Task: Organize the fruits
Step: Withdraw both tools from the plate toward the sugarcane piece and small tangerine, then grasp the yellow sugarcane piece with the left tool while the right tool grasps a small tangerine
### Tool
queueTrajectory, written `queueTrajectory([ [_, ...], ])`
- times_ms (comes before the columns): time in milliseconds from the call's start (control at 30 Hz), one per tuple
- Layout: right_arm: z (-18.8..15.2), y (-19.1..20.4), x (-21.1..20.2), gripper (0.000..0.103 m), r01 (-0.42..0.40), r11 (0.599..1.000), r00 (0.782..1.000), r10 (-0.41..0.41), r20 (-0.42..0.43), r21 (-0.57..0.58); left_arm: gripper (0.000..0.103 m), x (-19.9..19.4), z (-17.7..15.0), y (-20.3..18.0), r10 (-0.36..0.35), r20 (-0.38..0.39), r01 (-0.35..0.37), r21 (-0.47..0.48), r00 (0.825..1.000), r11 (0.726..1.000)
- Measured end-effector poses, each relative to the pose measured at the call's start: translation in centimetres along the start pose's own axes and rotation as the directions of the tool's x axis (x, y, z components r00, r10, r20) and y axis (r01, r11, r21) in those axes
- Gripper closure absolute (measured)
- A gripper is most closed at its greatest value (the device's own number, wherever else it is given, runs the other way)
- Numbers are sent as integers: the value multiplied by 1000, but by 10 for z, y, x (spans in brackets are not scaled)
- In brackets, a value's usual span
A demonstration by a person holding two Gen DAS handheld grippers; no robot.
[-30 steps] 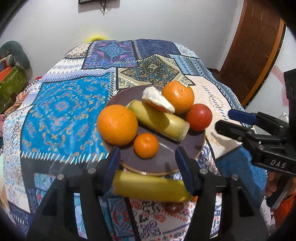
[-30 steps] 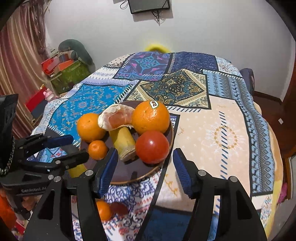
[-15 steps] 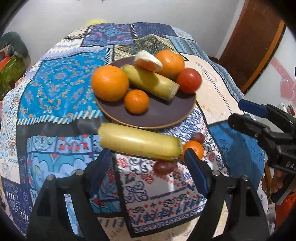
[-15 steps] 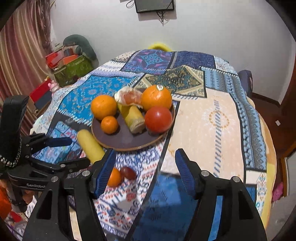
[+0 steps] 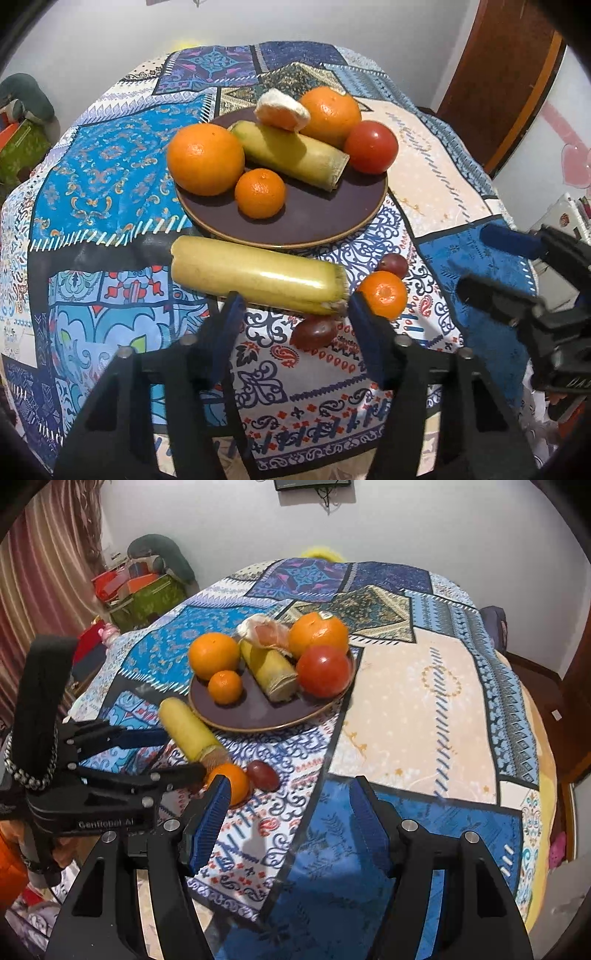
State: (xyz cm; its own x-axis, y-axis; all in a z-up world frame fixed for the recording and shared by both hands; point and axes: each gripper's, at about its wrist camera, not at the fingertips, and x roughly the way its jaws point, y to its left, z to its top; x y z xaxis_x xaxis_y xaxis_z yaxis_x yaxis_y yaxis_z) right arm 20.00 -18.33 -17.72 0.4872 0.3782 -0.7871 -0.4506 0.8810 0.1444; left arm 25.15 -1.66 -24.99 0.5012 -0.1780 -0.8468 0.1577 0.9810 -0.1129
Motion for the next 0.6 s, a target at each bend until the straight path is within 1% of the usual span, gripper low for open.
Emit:
queueTrajectory([
  [33, -1, 2, 0, 40, -1, 1000, 1000, 1, 0, -4, 56, -3, 1, 4, -2, 7, 2, -9, 1000, 1000],
  [100, -3, 8, -1, 40, -5, 1000, 1000, 5, 1, -20, 57, -10, 2, 12, 18, 22, -18, -31, 1000, 999],
  [133, -4, 11, -1, 40, -6, 1000, 1000, 6, 1, -28, 59, -13, 2, 18, 33, 30, -32, -43, 999, 999],
  [233, -6, 17, -1, 40, -13, 999, 1000, 13, -2, -40, 64, -17, -2, 39, 84, 16, -82, -79, 996, 993],
  [300, -6, 19, 0, 40, -16, 999, 1000, 16, -4, -42, 65, -19, -10, 57, 111, 1, -110, -111, 994, 988],
  [367, -7, 21, 1, 40, -21, 999, 1000, 21, -7, -44, 65, -23, -16, 70, 124, 0, -123, -132, 992, 984],
  [467, -9, 24, 5, 40, -29, 998, 999, 28, -15, -48, 65, -30, -26, 87, 179, -12, -179, -145, 984, 973],
  [500, -9, 25, 6, 40, -30, 998, 999, 29, -19, -50, 65, -31, -29, 92, 183, -20, -184, -150, 983, 972],
  [600, -11, 30, 11, 40, -40, 998, 999, 39, -32, -54, 65, -36, -34, 102, 158, -27, -161, -166, 987, 973],
])
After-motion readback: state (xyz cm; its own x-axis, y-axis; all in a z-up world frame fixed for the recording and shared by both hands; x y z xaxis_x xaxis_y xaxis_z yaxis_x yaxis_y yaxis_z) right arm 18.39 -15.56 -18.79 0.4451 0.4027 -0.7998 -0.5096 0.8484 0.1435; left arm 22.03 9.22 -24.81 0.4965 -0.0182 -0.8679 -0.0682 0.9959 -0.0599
